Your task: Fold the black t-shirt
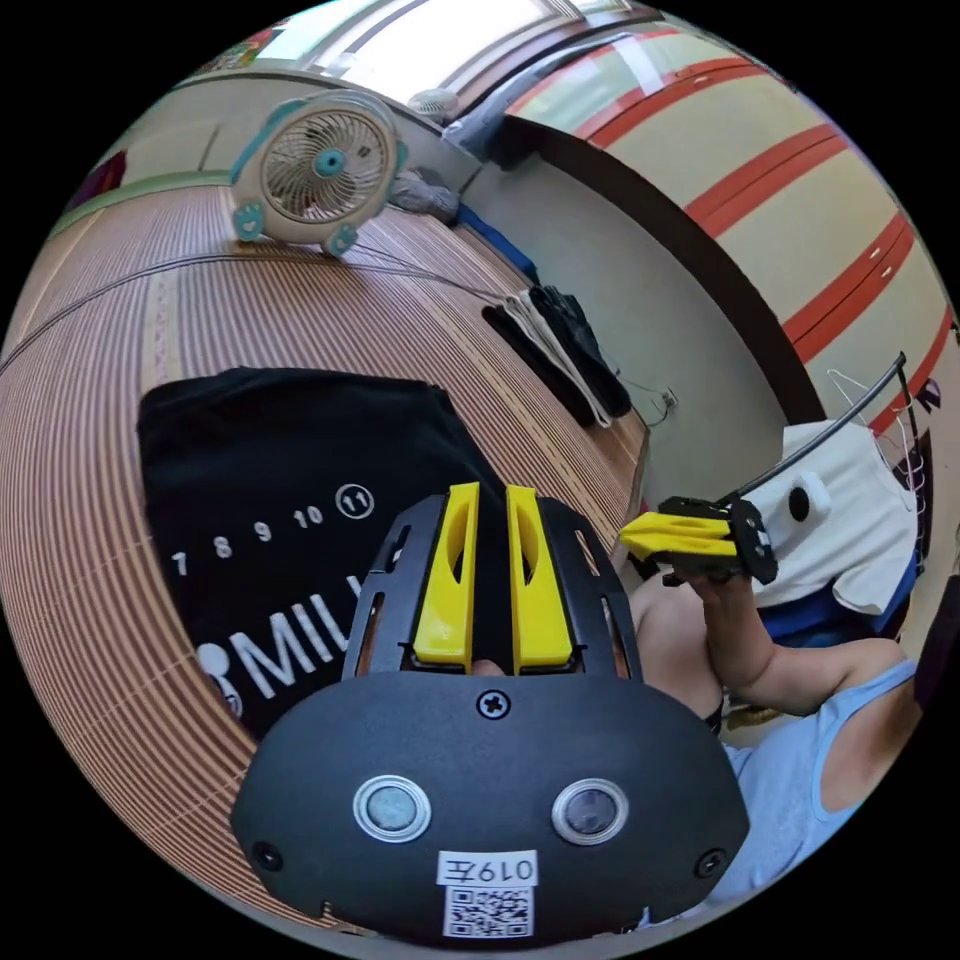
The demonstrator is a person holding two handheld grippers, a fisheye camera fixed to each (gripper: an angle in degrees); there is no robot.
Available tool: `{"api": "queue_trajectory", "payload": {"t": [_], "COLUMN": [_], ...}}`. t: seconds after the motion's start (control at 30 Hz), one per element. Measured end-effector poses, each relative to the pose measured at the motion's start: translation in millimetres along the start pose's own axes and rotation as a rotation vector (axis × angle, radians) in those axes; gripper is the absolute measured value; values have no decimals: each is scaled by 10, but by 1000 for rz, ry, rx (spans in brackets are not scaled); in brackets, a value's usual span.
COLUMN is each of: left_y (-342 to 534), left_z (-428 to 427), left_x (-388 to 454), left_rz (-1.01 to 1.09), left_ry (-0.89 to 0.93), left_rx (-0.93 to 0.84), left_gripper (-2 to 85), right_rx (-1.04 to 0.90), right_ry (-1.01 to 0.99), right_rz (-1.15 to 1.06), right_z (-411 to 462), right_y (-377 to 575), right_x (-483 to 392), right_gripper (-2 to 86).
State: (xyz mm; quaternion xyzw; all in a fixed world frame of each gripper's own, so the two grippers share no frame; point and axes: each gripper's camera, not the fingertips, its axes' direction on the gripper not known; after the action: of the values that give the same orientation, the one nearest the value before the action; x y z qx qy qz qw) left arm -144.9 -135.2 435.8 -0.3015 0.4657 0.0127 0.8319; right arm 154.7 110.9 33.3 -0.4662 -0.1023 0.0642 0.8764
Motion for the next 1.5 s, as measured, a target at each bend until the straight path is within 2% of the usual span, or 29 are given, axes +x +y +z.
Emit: {"api": "queue_trajectory", "payload": {"t": [0.07,0.17,0.23,0.43,0.57,0.63,1.0,1.17,1.5], "left_y": [37,86,109,179,291,351,492,528,609], "left_z": [209,396,475,742,874,911,1232,1372,1549], "left_x": [130,243,283,344,393,387,459,504,506], "left_rz": [12,6,-4,-21,-27,-48,-40,-34,-57], "left_ry": [-2,6,0,-6,9,23,12,-4,-20], "left_rx": [-42,-68,-72,-87,-73,-57,-89,-101,-103], "left_gripper": [7,7,7,7,8,8,9,10,12], "right_rx": [-38,-91,-127,-85,-87,-76,-111,-111,-85], "right_ry": [177,327,371,225,53,27,-13,-50,-11], "right_rz": [-166,-353,-396,-219,-36,28,96,147,204], "right_z": [68,273,418,446,508,546,729,756,524], "right_y": [136,307,398,470,519,558,666,711,892], "right_x": [-514,-1019,-1208,-1259,-1067,-988,-908,-797,-598], "right_gripper": [44,60,60,11,50,54,43,0,-9]}}
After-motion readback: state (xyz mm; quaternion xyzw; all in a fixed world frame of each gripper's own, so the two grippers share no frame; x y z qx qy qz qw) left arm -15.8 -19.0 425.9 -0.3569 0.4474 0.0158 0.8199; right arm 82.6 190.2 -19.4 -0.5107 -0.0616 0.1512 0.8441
